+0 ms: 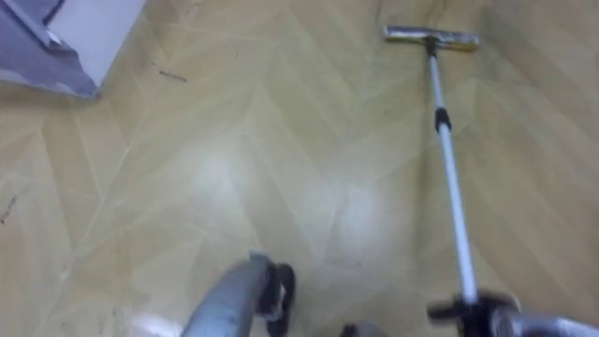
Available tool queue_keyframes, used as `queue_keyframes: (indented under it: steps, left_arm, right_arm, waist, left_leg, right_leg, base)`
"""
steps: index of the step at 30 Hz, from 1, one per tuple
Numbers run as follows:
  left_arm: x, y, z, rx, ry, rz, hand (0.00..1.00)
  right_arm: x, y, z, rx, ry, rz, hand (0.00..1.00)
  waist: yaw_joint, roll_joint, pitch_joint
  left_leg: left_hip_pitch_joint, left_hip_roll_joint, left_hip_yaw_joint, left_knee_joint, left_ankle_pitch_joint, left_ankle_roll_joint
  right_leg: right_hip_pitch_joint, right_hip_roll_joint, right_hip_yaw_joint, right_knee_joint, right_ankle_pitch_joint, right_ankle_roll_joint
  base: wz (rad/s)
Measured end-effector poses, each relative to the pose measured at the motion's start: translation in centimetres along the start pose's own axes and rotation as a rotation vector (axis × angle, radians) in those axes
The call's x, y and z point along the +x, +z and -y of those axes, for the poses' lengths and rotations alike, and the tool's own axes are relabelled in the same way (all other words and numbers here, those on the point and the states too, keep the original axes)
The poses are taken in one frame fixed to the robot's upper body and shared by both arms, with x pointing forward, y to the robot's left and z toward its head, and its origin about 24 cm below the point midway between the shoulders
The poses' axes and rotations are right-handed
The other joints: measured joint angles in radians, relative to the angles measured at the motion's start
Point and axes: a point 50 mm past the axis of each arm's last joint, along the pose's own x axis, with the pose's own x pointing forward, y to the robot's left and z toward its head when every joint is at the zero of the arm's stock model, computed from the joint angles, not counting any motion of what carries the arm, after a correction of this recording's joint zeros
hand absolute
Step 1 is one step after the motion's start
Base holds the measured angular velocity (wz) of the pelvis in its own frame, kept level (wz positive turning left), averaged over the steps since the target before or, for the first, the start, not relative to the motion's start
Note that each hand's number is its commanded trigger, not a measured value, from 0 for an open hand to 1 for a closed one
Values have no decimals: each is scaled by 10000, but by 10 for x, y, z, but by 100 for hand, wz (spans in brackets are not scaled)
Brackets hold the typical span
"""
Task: Mop floor
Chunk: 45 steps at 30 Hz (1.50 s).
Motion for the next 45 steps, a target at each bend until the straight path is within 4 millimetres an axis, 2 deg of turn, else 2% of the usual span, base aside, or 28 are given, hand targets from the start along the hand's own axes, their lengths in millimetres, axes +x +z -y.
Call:
queue_keyframes:
  steps: [1, 2, 3, 7, 10, 12, 16, 17, 18, 19, 20, 21, 22, 23, 25, 27, 28, 30, 31, 32, 33, 36, 37, 39, 40, 43, 44, 45]
  left_arm:
    - [0, 5, 4, 24, -36, 86, 0]
    - [0, 11, 9, -21, -67, 345, 0]
    - [0, 14, 10, -26, -36, 568, 0]
    - [-1, 20, 12, 141, 86, 910, 0]
    - [0, 6, 13, 383, 165, 576, 0]
    - [1, -16, 12, 142, 239, -44, 0]
    - [1, -17, 13, -77, 206, -243, 0]
    - [0, -13, 11, -248, 240, -96, 0]
    - [0, -10, 8, -566, 262, 53, 0]
    - [-1, -9, 6, -690, 276, 134, 0]
    - [-2, -5, 1, -897, 347, 350, 0]
    - [-2, -3, -4, -1002, 418, 487, 0]
    - [-2, -2, -6, -1006, 437, 524, 0]
    - [-3, -1, -8, -1021, 460, 648, 0]
    - [-4, 0, -12, -935, 531, 754, 0]
    - [-4, -6, -12, -741, 419, 588, 0]
    - [-4, -9, -12, -653, 371, 523, 0]
    - [-3, -15, -9, -411, 145, 165, 0]
    - [-3, -13, -7, -398, 85, 187, 0]
    - [-2, -8, -5, -377, -6, 314, 0]
    - [-2, -5, -1, -387, -90, 421, 0]
    - [-2, -2, 4, -414, -95, 613, 0]
    - [-2, -2, 5, -322, -41, 629, 0]
    - [-2, 2, 16, -151, -14, 785, 0]
    - [-1, 1, 20, -116, -86, 782, 0]
    - [-2, -3, 31, -133, -353, 750, 0]
    - [-2, -5, 32, -105, -361, 690, 0]
    - [-1, -8, 31, -78, -276, 602, 0]
  right_arm:
    - [1, -14, 4, 33, -134, -331, 100]
    - [3, -36, 3, 55, -245, -850, 100]
    - [6, -51, -6, 145, -147, -1148, 100]
    - [10, -59, -30, 549, 73, -1181, 100]
    - [12, -68, -39, 856, 44, -1363, 100]
    - [12, -71, -45, 729, 27, -1462, 100]
    - [12, -58, -40, 693, -49, -1344, 100]
    - [10, -43, -35, 596, -151, -1151, 100]
    - [8, -24, -29, 439, -274, -867, 100]
    - [6, -15, -25, 414, -313, -674, 100]
    - [2, 10, -19, 312, -383, -94, 100]
    - [-4, 36, -13, 280, -439, 567, 100]
    - [-8, 50, -9, 252, -496, 908, 100]
    - [-16, 71, -2, 236, -623, 1513, 100]
    - [-25, 93, 3, 232, -726, 2229, 100]
    - [-27, 101, 1, 460, -567, 2469, 100]
    - [-26, 100, -1, 473, -502, 2440, 100]
    - [-16, 74, -5, 772, -264, 1898, 100]
    - [-12, 62, -5, 811, -264, 1608, 100]
    - [-5, 35, -3, 1008, -293, 899, 100]
    - [0, 4, 1, 1117, -429, 114, 100]
    - [6, -57, -3, 1084, -810, -1160, 100]
    - [7, -63, -7, 1087, -827, -1277, 100]
    - [9, -73, -22, 1076, -823, -1451, 100]
    - [10, -74, -25, 1068, -825, -1469, 100]
    - [12, -83, -45, 1105, -565, -1713, 100]
    - [12, -86, -50, 1105, -488, -1795, 100]
    - [13, -86, -55, 1119, -421, -1802, 100]
  waist:
    - [-136, 183, -39]
    - [-239, 395, -135]
    - [-420, 520, -211]
    - [-748, 887, -156]
    - [-647, 835, -108]
    - [-639, 688, -47]
    - [-468, 502, 3]
    - [-362, 259, 24]
    - [-232, 119, 28]
    - [-120, 71, 7]
    - [119, -202, 79]
    - [193, -539, 144]
    - [211, -603, 145]
    - [310, -627, 125]
    - [524, -849, 249]
    - [661, -874, 256]
    - [677, -852, 249]
    - [485, -657, 181]
    - [426, -584, 164]
    - [408, -509, 151]
    - [349, -286, 14]
    - [-28, 249, -242]
    - [-156, 278, -238]
    - [-434, 631, -69]
    - [-488, 654, -40]
    - [-751, 671, -20]
    - [-837, 671, -24]
    - [-880, 604, -28]
  left_leg:
    - [38, -139, -1, 193, -241, 142]
    - [221, -333, 5, 464, -644, 362]
    - [462, -477, 2, 515, -994, 493]
    - [1008, -543, -116, 166, -1467, 620]
    - [1486, -644, -387, -285, -1599, 496]
    - [1926, -650, -699, -356, -1987, 242]
    - [2214, -367, -753, 367, -2025, -151]
    - [2000, -146, -474, 1129, -1762, -611]
    - [1587, 180, -275, 2285, -1140, -1107]
    - [1312, 327, -230, 2891, -642, -1260]
    - [696, 516, -154, 3919, 625, -1303]
    - [82, 454, -153, 4635, 2156, -1404]
    - [-268, 437, -207, 4956, 2549, -1470]
    - [-886, 541, -248, 5327, 2353, -1340]
    - [-1422, 785, -131, 4434, 1698, -1253]
    - [-887, 824, -203, 540, 1316, -1213]
    - [-625, 852, -266, -465, 1328, -1211]
    - [-77, 522, -221, -1377, 895, -396]
    - [38, 379, -196, -1376, 752, -270]
    - [313, 116, -51, -1308, 477, 16]
    - [554, -122, 16, -1163, 116, 230]
    - [1315, -567, 24, -1269, -484, 576]
    - [1446, -671, -50, -1357, -548, 611]
    - [1763, -863, -637, -1485, -707, 598]
    - [1841, -885, -715, -1578, -709, 594]
    - [2318, -965, -779, -2211, -705, 579]
    - [2473, -974, -825, -2363, -726, 531]
    - [2586, -988, -841, -2438, -777, 455]
  right_leg:
    - [-253, -53, 185, 661, 531, 202]
    - [-712, 31, 654, 1685, 1604, 260]
    - [-1046, 232, 1091, 2294, 2236, 451]
    - [-2231, 469, 1142, 1727, 2007, 600]
    - [-2545, 542, 1066, -1417, 1857, 544]
    - [-2347, 609, 602, -2905, 2359, 221]
    - [-1626, 544, -8, -2767, 1740, -213]
    - [-1547, 568, 17, -2533, 1391, -323]
    - [-1460, 736, 83, -2296, 1138, -361]
    - [-1419, 810, 105, -2181, 1040, -417]
    - [-1355, 941, 252, -1990, 890, -525]
    - [-1331, 899, 366, -1838, 734, -609]
    - [-1313, 905, 376, -1810, 661, -625]
    - [-1294, 940, 391, -1757, 543, -680]
    - [-1173, 955, 504, -1733, 425, -575]
    - [-624, 981, 553, -2070, 142, -344]
    - [-439, 977, 549, -2191, 66, -296]
    - [367, 660, 432, -2827, -210, 105]
    - [491, 556, 472, -2861, -225, 184]
    - [615, 340, 607, -2554, -58, 459]
    - [607, 192, 705, -1947, 319, 675]
    - [538, 161, 1326, -864, 1669, 810]
    - [438, 181, 1412, -704, 1790, 832]
    - [-367, 624, 1437, -495, 1639, 691]
    - [-649, 742, 1441, -551, 1626, 679]
    - [-1327, 778, 1359, -2506, 1636, 676]
    - [-1303, 675, 1253, -3754, 1903, 595]
    - [-1287, 618, 1084, -4377, 2587, 524]
  base:
    - [51]
    - [24]
    - [14]
    - [-15]
    - [-36]
    - [-20]
    - [8]
    - [-8]
    - [-17]
    - [-36]
    - [-31]
    - [-21]
    - [-5]
    - [-11]
    - [-12]
    - [0]
    - [-6]
    - [31]
    - [58]
    - [43]
    - [33]
    - [15]
    - [-5]
    - [-33]
    - [-45]
    - [-18]
    - [5]
    - [3]
